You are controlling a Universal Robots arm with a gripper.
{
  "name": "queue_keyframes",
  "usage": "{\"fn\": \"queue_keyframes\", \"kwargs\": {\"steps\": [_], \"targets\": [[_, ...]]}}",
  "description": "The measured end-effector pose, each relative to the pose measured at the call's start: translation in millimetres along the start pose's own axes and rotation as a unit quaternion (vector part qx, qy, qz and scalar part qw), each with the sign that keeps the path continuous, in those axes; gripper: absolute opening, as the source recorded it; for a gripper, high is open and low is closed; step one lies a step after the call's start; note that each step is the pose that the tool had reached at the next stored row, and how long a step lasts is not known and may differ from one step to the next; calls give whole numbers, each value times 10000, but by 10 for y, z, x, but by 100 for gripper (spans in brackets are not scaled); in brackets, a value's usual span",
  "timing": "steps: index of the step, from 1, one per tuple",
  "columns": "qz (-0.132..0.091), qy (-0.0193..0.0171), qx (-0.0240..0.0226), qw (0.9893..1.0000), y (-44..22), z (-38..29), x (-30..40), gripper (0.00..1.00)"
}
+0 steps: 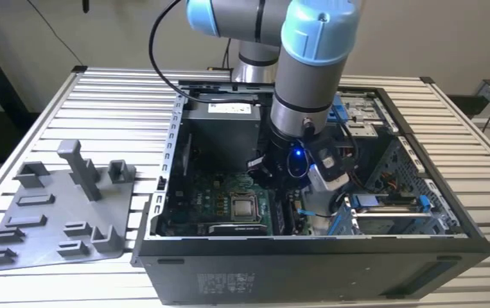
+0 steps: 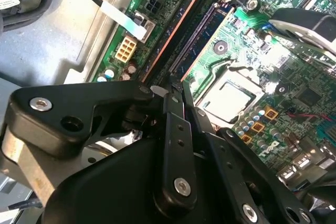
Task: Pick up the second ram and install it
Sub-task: 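Insert the second ram into the second slot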
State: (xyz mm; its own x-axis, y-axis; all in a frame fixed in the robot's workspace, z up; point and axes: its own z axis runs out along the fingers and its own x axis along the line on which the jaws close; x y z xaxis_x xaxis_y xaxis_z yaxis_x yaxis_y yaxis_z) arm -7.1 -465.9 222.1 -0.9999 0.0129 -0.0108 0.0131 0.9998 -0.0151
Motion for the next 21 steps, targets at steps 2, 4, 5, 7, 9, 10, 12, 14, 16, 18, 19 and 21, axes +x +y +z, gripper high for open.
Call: {"fn": "queue_keyframes", "kwargs": {"steps": [2, 4, 5, 7, 9, 10, 12, 14, 16, 18, 19, 21], "targets": [[0, 0, 0, 10000, 0, 1, 0, 22], [0, 0, 0, 10000, 0, 1, 0, 22], [0, 0, 0, 10000, 0, -7, 0, 22], [1, 0, 0, 10000, -1, -69, -1, 22], [1, 0, -1, 10000, -2, -144, -1, 22], [1, 0, -2, 10000, -3, -185, -2, 22], [0, 0, -6, 10000, -4, -262, -3, 22], [0, 0, -10, 10000, -4, -275, -3, 22], [0, 0, -12, 10000, -4, -274, -3, 22], [0, 0, -12, 10000, -4, -275, -3, 13], [0, 0, -13, 10000, -4, -275, -3, 11], [0, 0, -14, 10000, -4, -276, -3, 11]]}}
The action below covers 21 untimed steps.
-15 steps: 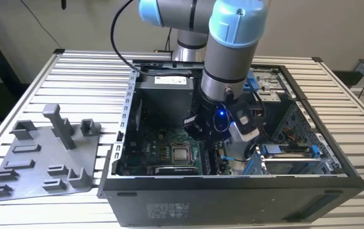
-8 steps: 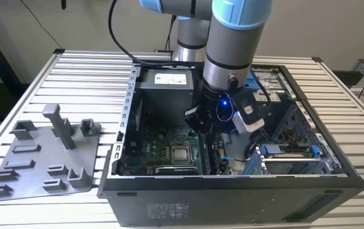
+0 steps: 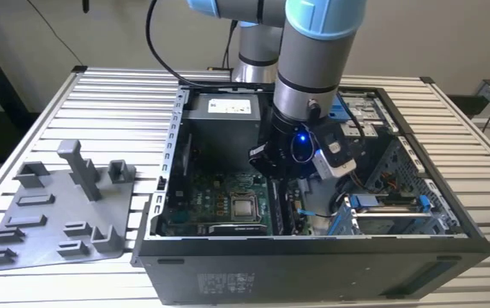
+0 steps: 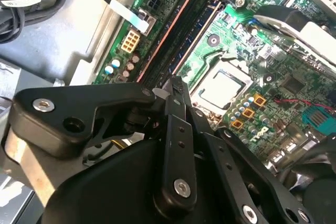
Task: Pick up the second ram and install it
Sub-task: 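Insert the second ram into the second slot, then press down the second ram until it locks into place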
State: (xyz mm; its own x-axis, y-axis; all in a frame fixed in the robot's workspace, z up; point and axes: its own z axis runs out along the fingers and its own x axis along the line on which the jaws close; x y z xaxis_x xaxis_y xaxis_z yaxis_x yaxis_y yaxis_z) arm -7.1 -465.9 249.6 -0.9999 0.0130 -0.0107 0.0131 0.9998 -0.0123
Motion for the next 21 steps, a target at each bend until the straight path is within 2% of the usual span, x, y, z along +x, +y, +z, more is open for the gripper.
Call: {"fn": "queue_keyframes", "kwargs": {"steps": [21], "targets": [[-39, 0, -15, 10000, 0, 0, 0, 11]]}}
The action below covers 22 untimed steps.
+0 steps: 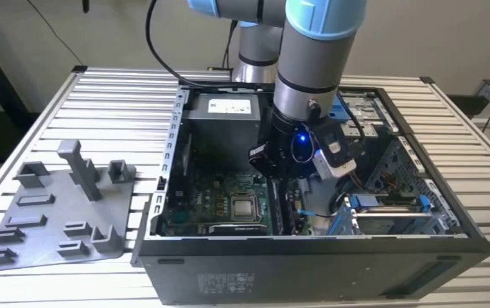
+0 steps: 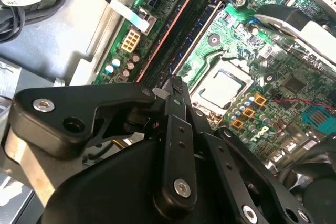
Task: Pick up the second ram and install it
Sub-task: 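Press down the second ram until it locks into place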
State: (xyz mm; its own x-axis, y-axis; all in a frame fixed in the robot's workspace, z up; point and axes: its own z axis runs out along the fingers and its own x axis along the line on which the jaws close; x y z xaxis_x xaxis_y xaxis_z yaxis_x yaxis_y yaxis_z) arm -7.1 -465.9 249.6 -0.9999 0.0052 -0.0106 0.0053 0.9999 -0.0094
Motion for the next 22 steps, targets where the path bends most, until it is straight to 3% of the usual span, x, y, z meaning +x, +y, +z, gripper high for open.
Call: {"fn": "queue_keyframes", "kwargs": {"steps": [5, 9, 16, 22], "targets": [[-421, -4, -4, 9991, 0, 0, 0, 11], [-779, -7, -8, 9970, 0, 0, 0, 11], [-1392, -13, -15, 9903, 0, 0, 0, 11], [-1840, -18, -21, 9829, 0, 0, 3, 11]]}}
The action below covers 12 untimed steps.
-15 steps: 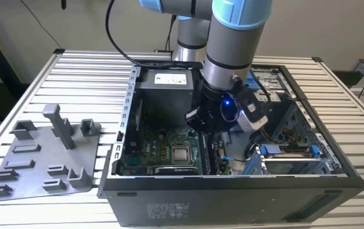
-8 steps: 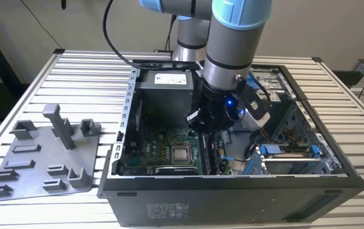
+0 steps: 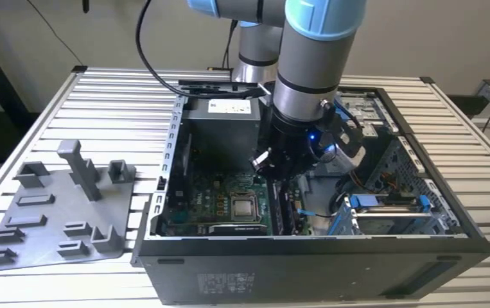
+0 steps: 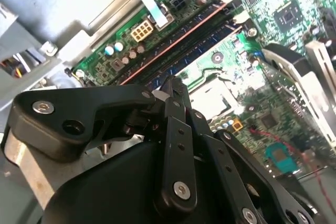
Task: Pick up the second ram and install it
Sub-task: 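Press down the second ram until it locks into place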
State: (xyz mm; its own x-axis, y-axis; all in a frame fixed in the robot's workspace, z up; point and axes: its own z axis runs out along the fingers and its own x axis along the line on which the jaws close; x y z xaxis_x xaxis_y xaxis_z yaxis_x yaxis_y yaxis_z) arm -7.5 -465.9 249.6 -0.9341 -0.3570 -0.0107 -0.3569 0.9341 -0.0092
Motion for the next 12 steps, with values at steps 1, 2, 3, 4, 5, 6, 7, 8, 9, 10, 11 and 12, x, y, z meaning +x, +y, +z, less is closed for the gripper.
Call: {"fn": "queue_keyframes", "kwargs": {"steps": [1, 2, 3, 4, 5, 6, 7, 8, 9, 10, 11, 12], "targets": [[-67, -1, -1, 10000, 0, 0, 2, 11], [-133, -1, -2, 9999, 1, -1, 3, 11], [-205, -2, -3, 9998, 1, -1, 4, 11], [-269, -3, -5, 9996, 2, -1, 6, 11], [-330, -5, -8, 9995, 3, -1, 8, 11], [-391, -6, -11, 9992, 4, 0, 10, 11], [-449, -8, -13, 9990, 4, -1, 12, 11], [-500, -9, -16, 9987, 5, -1, 13, 11], [-548, -11, -20, 9985, 5, 0, 14, 11], [-599, -12, -23, 9982, 6, 0, 16, 11], [-649, -14, -26, 9979, 6, 0, 17, 11], [-698, -15, -29, 9976, 6, -1, 17, 11]]}}
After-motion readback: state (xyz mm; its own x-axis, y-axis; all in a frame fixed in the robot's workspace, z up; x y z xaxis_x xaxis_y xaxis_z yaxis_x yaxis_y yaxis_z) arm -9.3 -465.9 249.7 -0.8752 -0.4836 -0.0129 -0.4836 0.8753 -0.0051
